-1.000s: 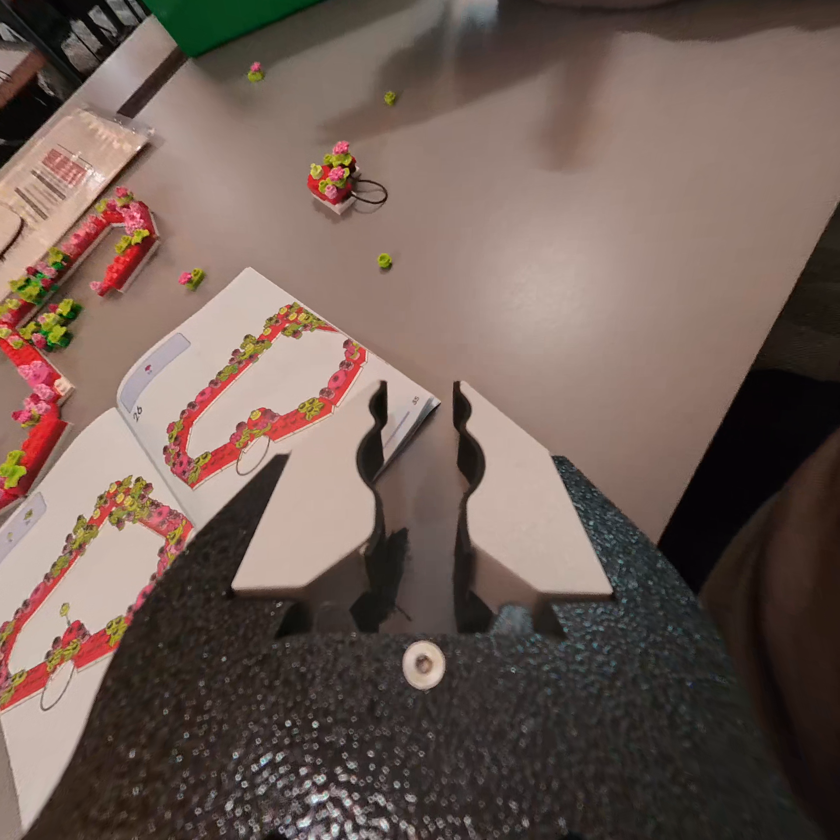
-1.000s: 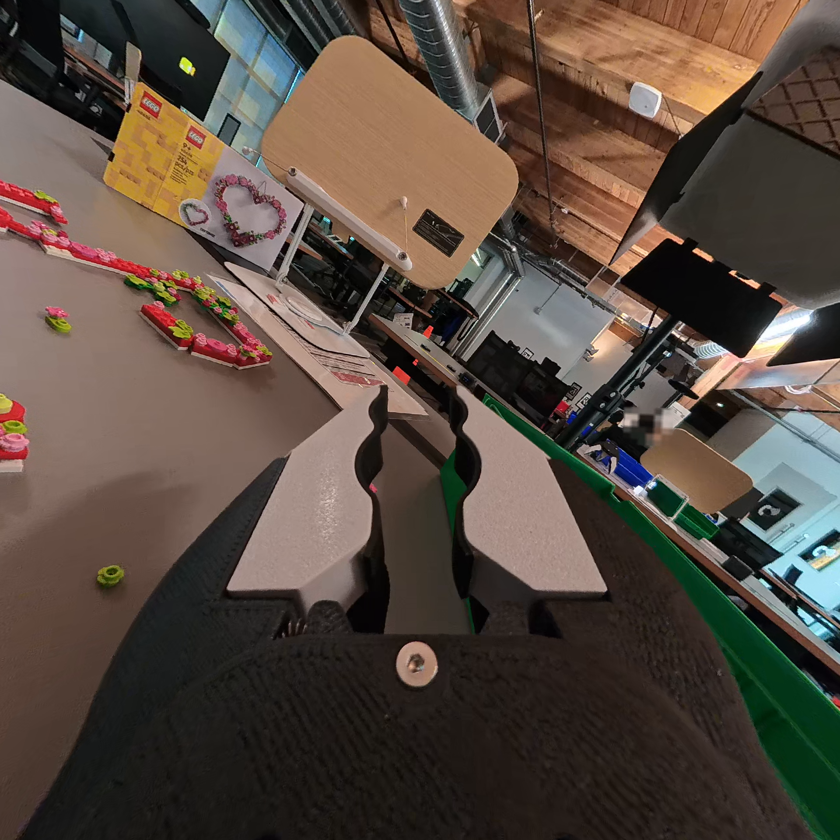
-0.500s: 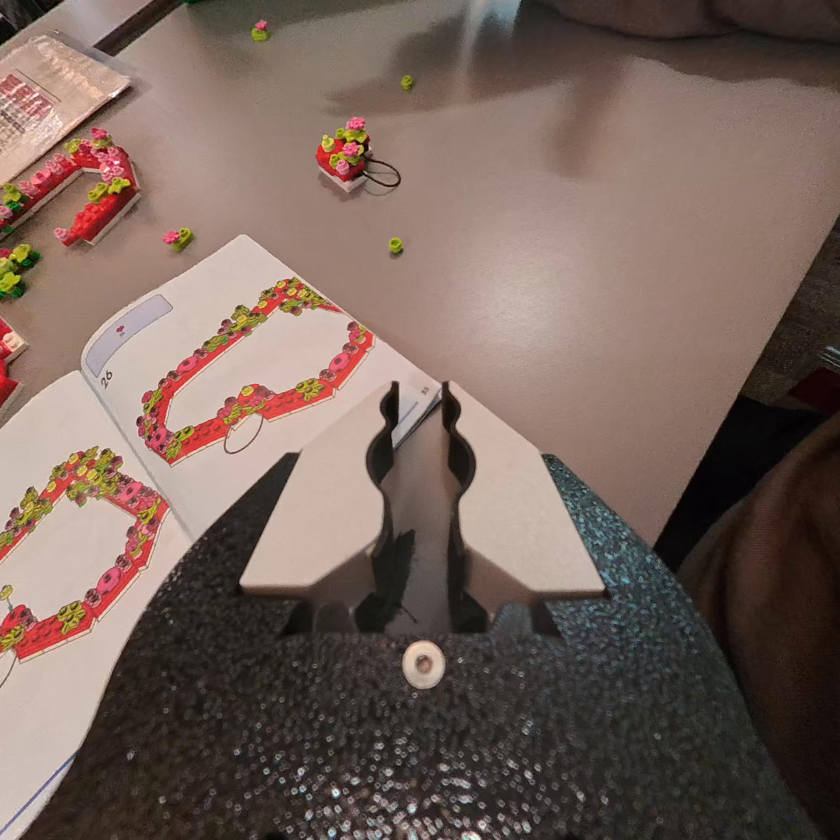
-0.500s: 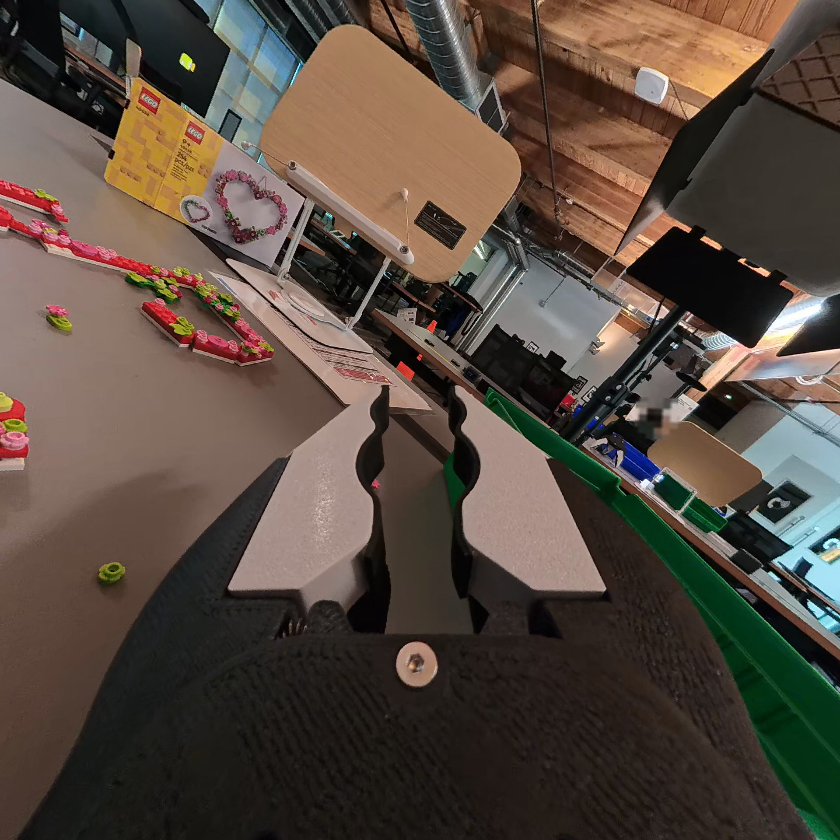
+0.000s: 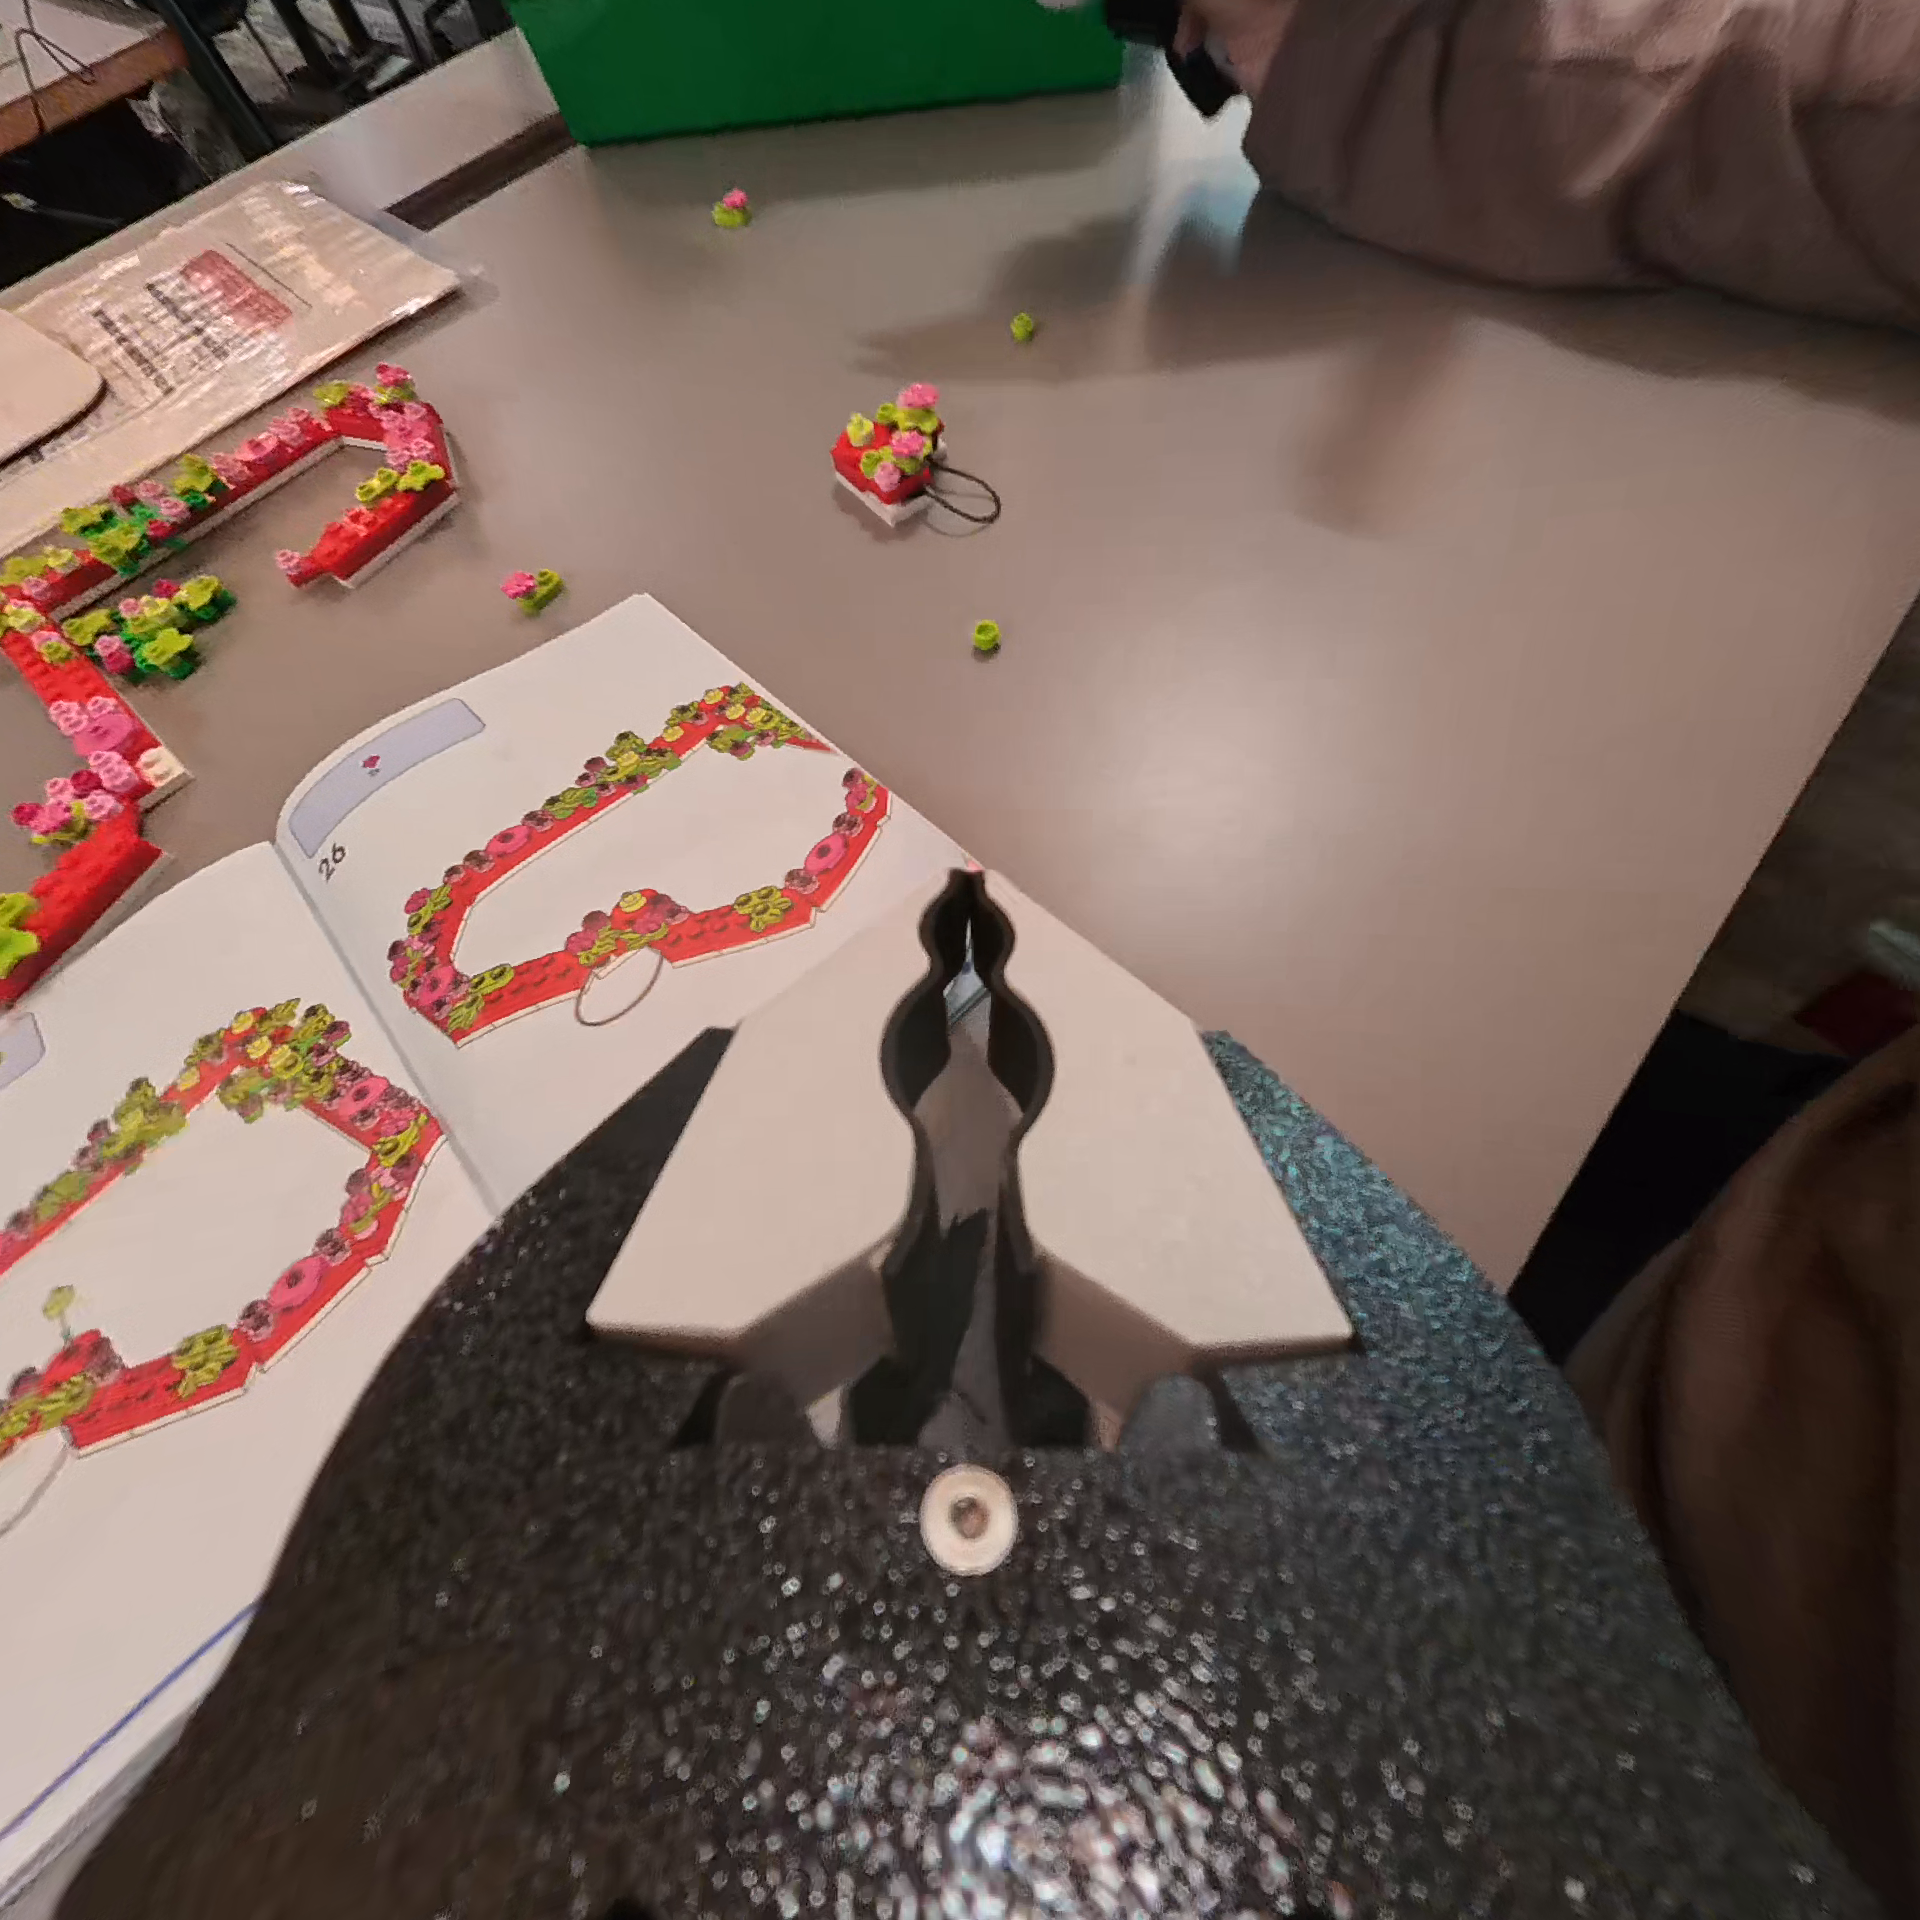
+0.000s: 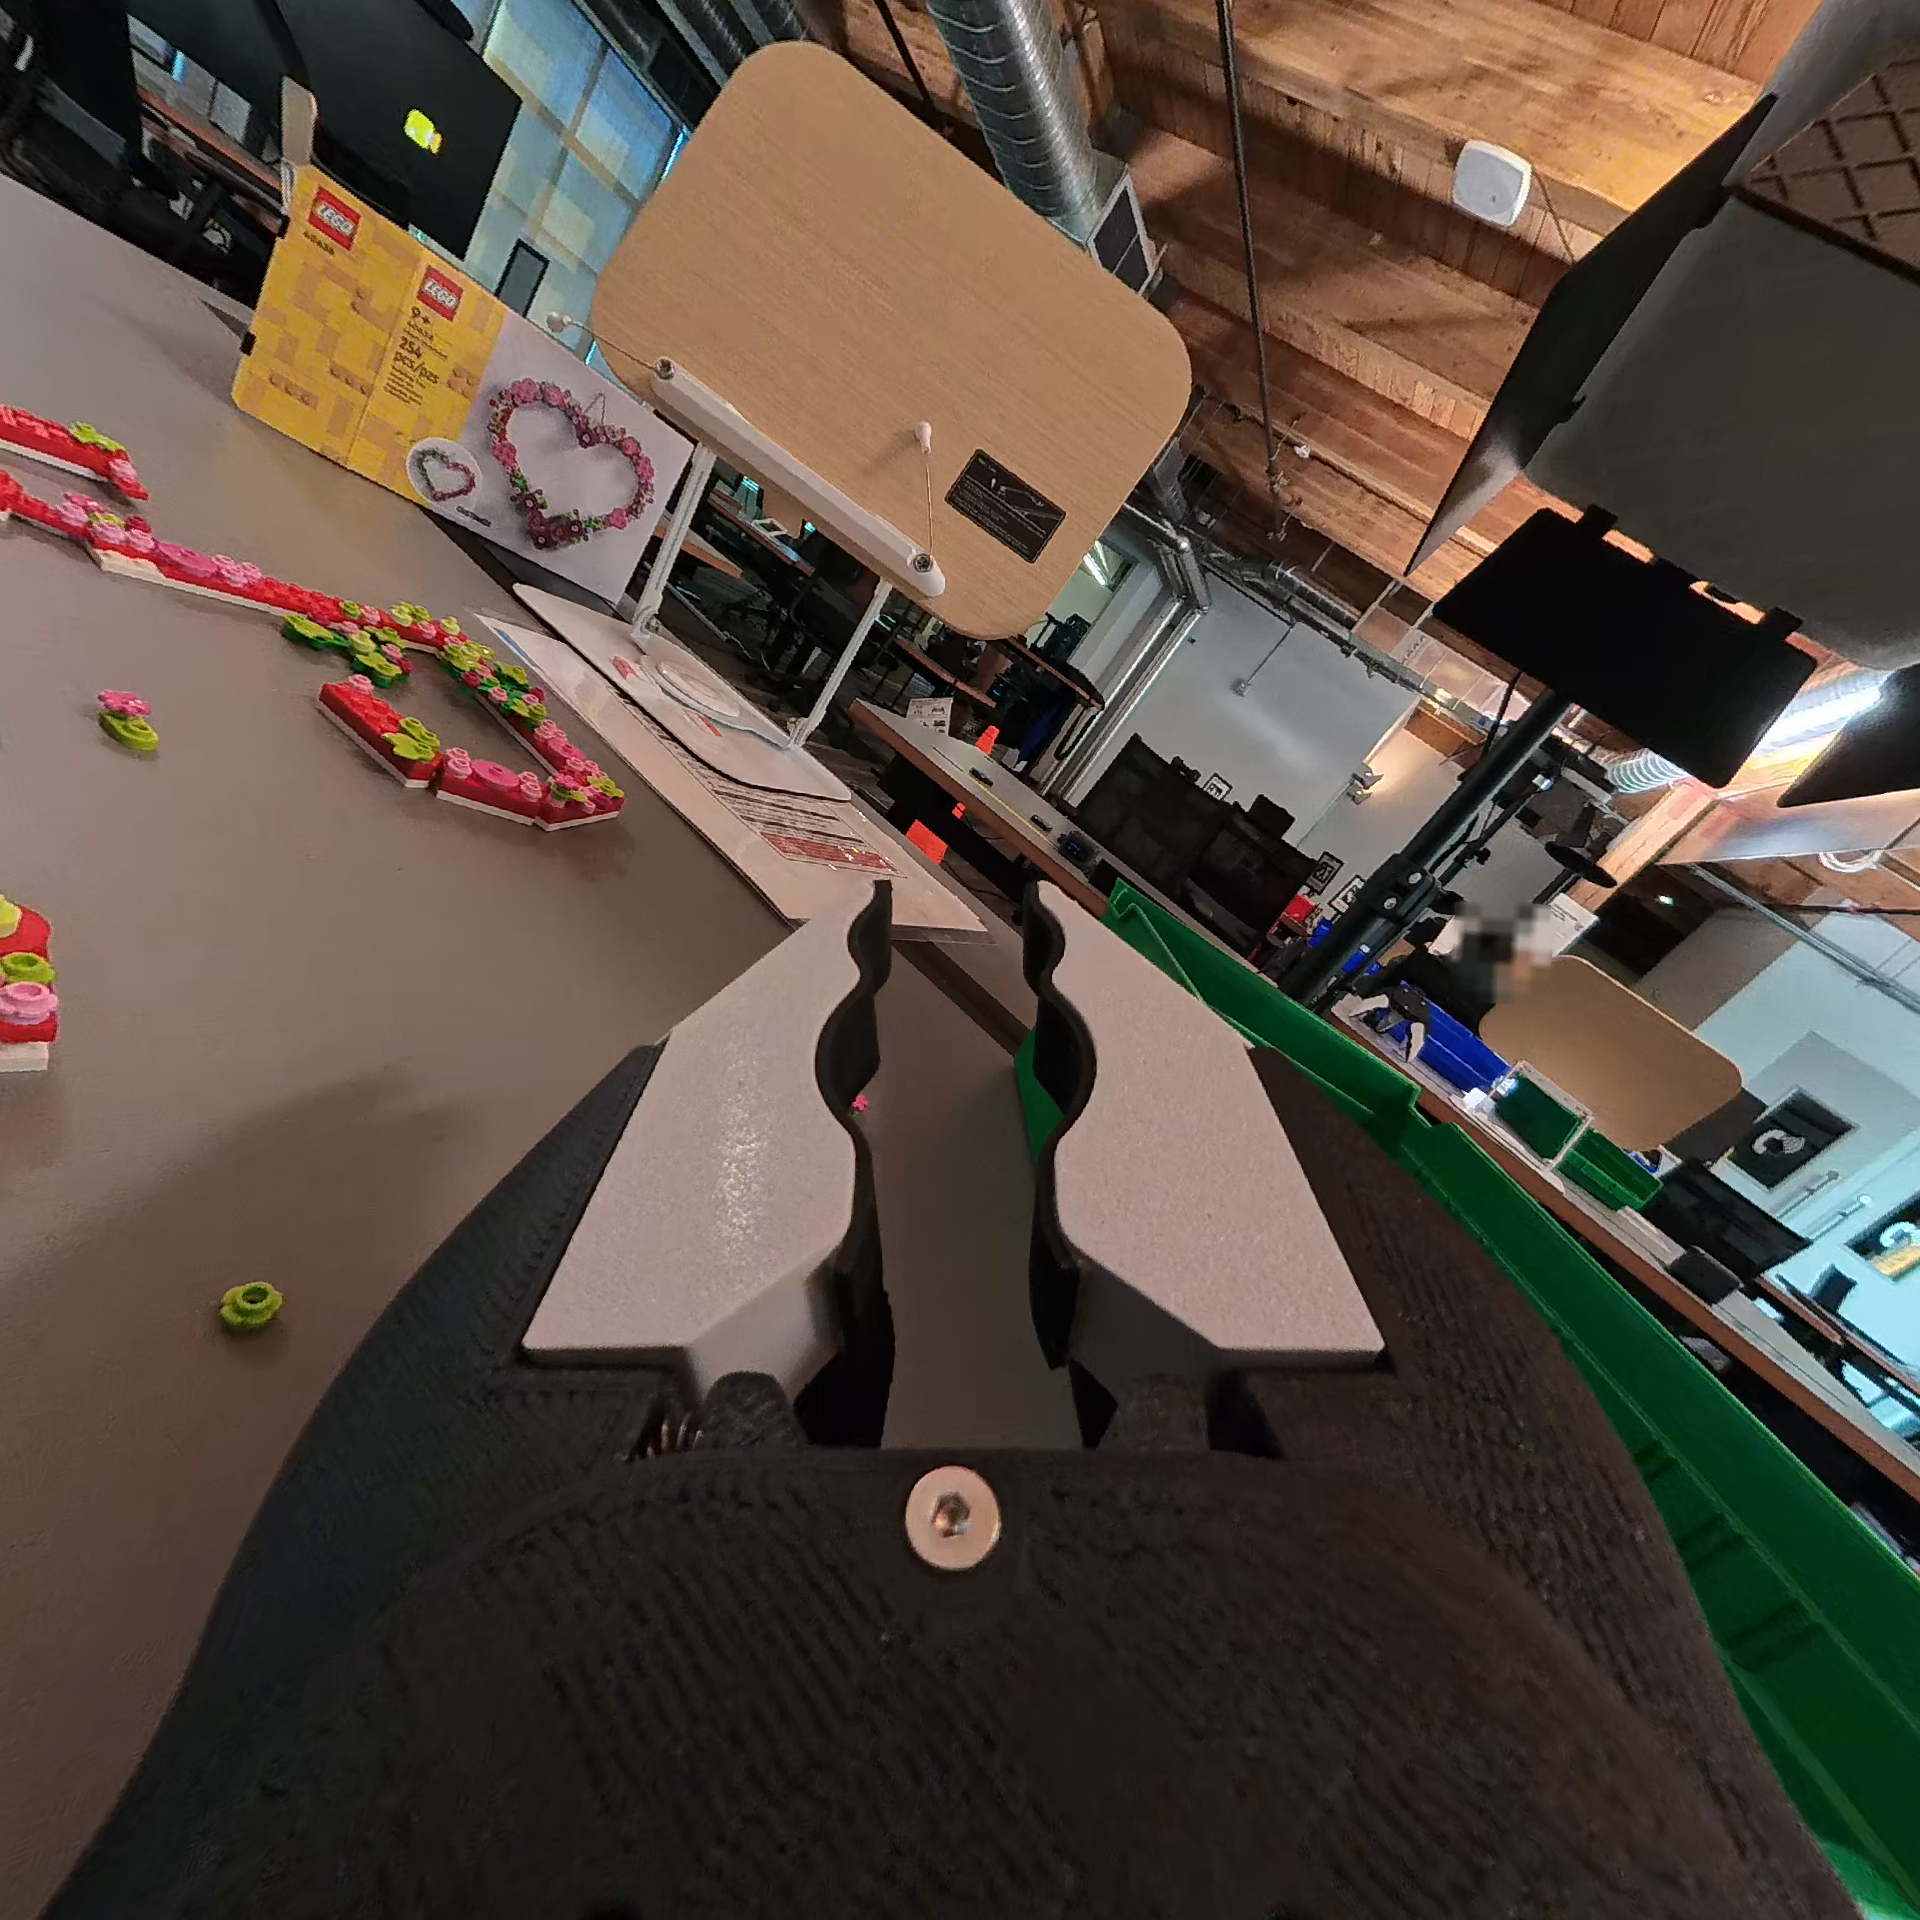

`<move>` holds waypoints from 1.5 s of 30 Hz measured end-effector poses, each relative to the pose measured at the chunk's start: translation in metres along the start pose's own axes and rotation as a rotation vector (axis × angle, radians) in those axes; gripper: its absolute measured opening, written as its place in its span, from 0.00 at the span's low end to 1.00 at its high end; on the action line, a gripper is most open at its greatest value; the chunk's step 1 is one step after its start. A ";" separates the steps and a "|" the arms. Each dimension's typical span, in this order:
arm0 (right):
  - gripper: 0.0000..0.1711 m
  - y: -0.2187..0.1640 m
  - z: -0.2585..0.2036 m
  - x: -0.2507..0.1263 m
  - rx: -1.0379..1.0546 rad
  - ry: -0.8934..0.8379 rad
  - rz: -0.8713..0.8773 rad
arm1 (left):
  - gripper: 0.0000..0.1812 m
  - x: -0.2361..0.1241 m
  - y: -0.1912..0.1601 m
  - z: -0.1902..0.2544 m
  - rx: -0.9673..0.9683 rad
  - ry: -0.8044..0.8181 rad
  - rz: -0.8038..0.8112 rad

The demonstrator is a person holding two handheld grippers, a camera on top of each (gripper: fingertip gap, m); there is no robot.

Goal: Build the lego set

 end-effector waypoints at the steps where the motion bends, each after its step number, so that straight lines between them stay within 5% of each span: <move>1: 0.13 0.000 0.000 0.000 0.000 -0.001 -0.001 | 0.00 -0.001 0.002 -0.001 -0.045 -0.015 0.015; 17: 0.13 -0.001 -0.001 0.001 -0.003 0.005 -0.005 | 0.00 -0.010 0.009 -0.006 -0.819 -0.441 0.057; 45: 0.13 -0.001 -0.006 0.002 -0.022 0.025 -0.014 | 0.00 0.000 -0.003 0.001 -0.918 -0.529 -0.087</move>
Point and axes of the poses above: each gripper's, where its closed fingertips meet, x out along the fingers, y out of its top, z = x × y across the jaws, the point moved 1 cm from there along -x, back along the fingers, and after that the axes turned 7 degrees about y, right-handed, at the moved point
